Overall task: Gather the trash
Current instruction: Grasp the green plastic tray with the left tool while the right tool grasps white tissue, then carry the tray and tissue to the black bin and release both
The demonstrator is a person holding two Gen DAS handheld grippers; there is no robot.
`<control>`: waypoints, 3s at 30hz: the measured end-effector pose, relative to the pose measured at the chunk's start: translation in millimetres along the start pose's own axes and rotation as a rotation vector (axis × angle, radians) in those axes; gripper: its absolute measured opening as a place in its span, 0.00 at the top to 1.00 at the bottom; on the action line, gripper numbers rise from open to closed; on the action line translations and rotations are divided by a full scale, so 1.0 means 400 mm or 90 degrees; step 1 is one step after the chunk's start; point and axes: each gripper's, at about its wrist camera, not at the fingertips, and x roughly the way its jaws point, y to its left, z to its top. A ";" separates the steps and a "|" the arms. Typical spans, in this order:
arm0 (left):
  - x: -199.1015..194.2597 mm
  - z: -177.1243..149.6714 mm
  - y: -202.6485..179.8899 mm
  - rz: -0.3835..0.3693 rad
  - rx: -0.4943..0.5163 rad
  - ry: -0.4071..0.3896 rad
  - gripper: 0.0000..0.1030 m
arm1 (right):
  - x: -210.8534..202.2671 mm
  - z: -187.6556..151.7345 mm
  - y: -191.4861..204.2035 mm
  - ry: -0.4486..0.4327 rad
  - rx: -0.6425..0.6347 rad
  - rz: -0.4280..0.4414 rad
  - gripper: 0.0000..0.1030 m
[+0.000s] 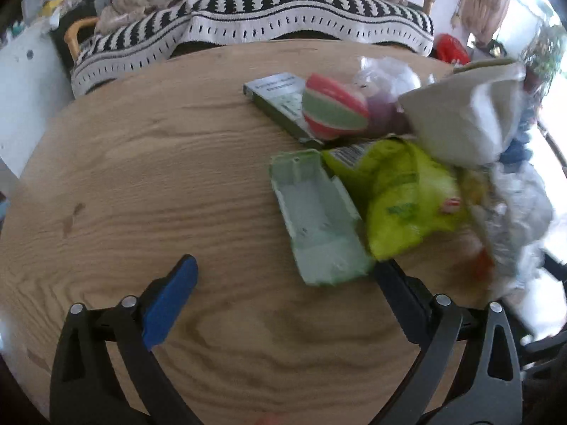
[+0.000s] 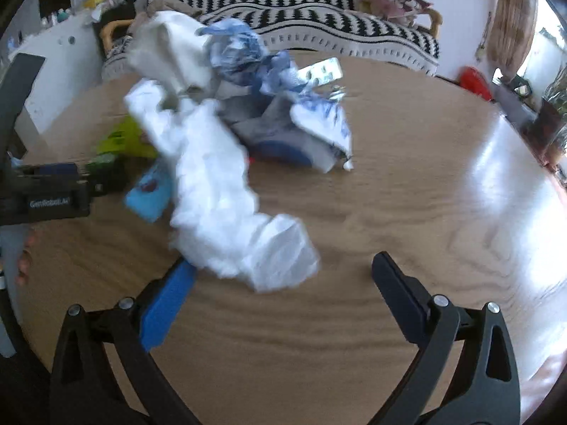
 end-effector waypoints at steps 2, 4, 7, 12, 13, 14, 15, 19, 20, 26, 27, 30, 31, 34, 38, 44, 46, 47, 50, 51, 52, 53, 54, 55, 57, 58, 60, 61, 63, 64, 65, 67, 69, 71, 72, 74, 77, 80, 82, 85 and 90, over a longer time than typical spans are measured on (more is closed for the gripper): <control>0.004 0.004 0.005 0.002 0.000 -0.016 0.06 | 0.013 0.014 -0.001 -0.001 -0.008 0.009 0.05; 0.013 0.009 0.012 -0.002 0.006 -0.029 0.06 | 0.017 0.017 -0.001 -0.001 -0.015 0.013 0.05; 0.018 0.012 0.014 -0.008 0.014 -0.035 0.06 | 0.020 0.023 -0.001 0.001 -0.019 0.017 0.05; 0.020 0.020 0.017 -0.009 0.015 -0.034 0.06 | 0.033 0.046 0.010 0.001 -0.034 0.027 0.05; 0.021 0.020 0.016 -0.009 0.014 -0.034 0.06 | 0.038 0.052 0.015 0.000 -0.042 0.032 0.05; 0.022 0.022 0.018 -0.009 0.015 -0.034 0.06 | 0.042 0.055 0.022 0.000 -0.050 0.038 0.05; 0.021 0.021 0.018 -0.009 0.014 -0.034 0.06 | 0.044 0.059 0.028 0.000 -0.058 0.044 0.05; 0.027 0.032 0.055 0.012 -0.020 -0.033 0.06 | 0.052 0.071 0.050 0.001 -0.082 0.062 0.05; 0.027 0.031 0.067 0.018 -0.031 -0.033 0.06 | 0.052 0.071 0.054 0.000 -0.086 0.065 0.05; 0.026 0.029 0.082 0.007 -0.015 -0.034 0.06 | 0.048 0.067 0.070 -0.004 -0.102 0.083 0.05; 0.026 0.031 0.083 0.004 -0.011 -0.034 0.06 | 0.050 0.070 0.069 -0.004 -0.103 0.083 0.05; 0.029 0.033 0.087 -0.006 0.001 -0.035 0.06 | 0.052 0.075 0.068 -0.002 -0.103 0.083 0.06; 0.031 0.036 0.089 -0.012 0.008 -0.035 0.06 | 0.051 0.074 0.067 -0.004 -0.102 0.082 0.08; 0.034 0.039 0.091 -0.021 0.020 -0.036 0.06 | 0.047 0.079 0.055 -0.009 -0.086 0.078 0.21; 0.035 0.041 0.076 -0.031 0.042 -0.038 0.10 | 0.040 0.096 0.039 -0.010 -0.061 0.127 0.60; 0.009 0.039 0.063 -0.053 0.034 -0.051 0.66 | 0.025 0.107 0.008 -0.001 0.027 0.176 0.80; 0.006 0.037 0.064 -0.069 0.024 -0.043 0.66 | 0.007 0.107 0.004 -0.013 0.038 0.175 0.80; 0.002 0.036 0.065 -0.068 0.023 -0.045 0.66 | -0.008 0.106 0.002 -0.022 0.042 0.173 0.80; -0.016 0.034 0.072 -0.067 0.013 -0.056 0.66 | -0.051 0.103 -0.006 -0.042 0.053 0.173 0.80; -0.022 0.032 0.078 -0.067 0.007 -0.058 0.66 | -0.068 0.104 -0.011 -0.052 0.055 0.169 0.80; -0.025 0.031 0.082 -0.065 0.004 -0.059 0.66 | -0.080 0.105 -0.012 -0.058 0.056 0.165 0.80; -0.028 0.028 0.087 -0.062 0.001 -0.060 0.66 | -0.092 0.103 -0.015 -0.065 0.056 0.160 0.80; -0.029 0.024 0.092 -0.061 -0.001 -0.057 0.66 | -0.100 0.102 -0.018 -0.066 0.056 0.152 0.80; -0.030 0.024 0.093 -0.060 -0.002 -0.056 0.66 | -0.097 0.099 -0.018 -0.059 0.058 0.143 0.80; -0.037 0.019 0.097 -0.057 -0.004 -0.059 0.66 | -0.083 0.086 -0.025 -0.039 0.064 0.135 0.80; -0.040 0.020 0.099 -0.055 -0.004 -0.061 0.66 | -0.075 0.078 -0.025 -0.029 0.067 0.133 0.80; -0.043 0.012 0.100 -0.057 -0.007 -0.059 0.66 | -0.068 0.064 -0.026 -0.020 0.072 0.133 0.80; -0.045 0.010 0.099 -0.061 -0.009 -0.057 0.66 | -0.072 0.057 -0.028 -0.021 0.076 0.133 0.80; -0.054 0.004 0.097 -0.061 -0.006 -0.061 0.66 | -0.086 0.049 -0.033 -0.024 0.082 0.131 0.80; -0.063 -0.002 0.095 -0.064 -0.006 -0.064 0.66 | -0.093 0.045 -0.036 -0.026 0.082 0.128 0.80; -0.072 -0.005 0.093 -0.069 -0.009 -0.067 0.66 | -0.103 0.042 -0.039 -0.028 0.081 0.125 0.80; -0.105 -0.008 0.072 -0.086 -0.014 -0.079 0.66 | -0.128 0.038 -0.046 -0.035 0.079 0.118 0.80; -0.155 -0.016 0.023 -0.101 0.007 -0.103 0.66 | -0.163 0.033 -0.061 -0.048 0.082 0.107 0.80; -0.199 -0.027 -0.029 -0.122 0.030 -0.115 0.66 | -0.195 0.026 -0.074 -0.059 0.091 0.101 0.80; -0.224 -0.038 -0.061 -0.143 0.039 -0.117 0.66 | -0.213 0.021 -0.084 -0.065 0.096 0.096 0.80; -0.263 -0.057 -0.120 -0.181 0.058 -0.117 0.66 | -0.263 0.002 -0.107 -0.081 0.107 0.080 0.80; -0.327 -0.094 -0.229 -0.237 0.111 -0.114 0.66 | -0.346 -0.043 -0.152 -0.103 0.128 0.049 0.80; -0.374 -0.145 -0.327 -0.289 0.149 -0.105 0.66 | -0.425 -0.106 -0.209 -0.126 0.165 0.029 0.80; -0.387 -0.191 -0.406 -0.333 0.184 -0.082 0.66 | -0.484 -0.166 -0.255 -0.141 0.198 0.008 0.80; -0.388 -0.254 -0.503 -0.368 0.228 -0.045 0.66 | -0.547 -0.245 -0.312 -0.151 0.242 -0.010 0.80; -0.332 -0.376 -0.651 -0.418 0.283 0.065 0.66 | -0.522 -0.382 -0.383 -0.097 0.304 -0.024 0.80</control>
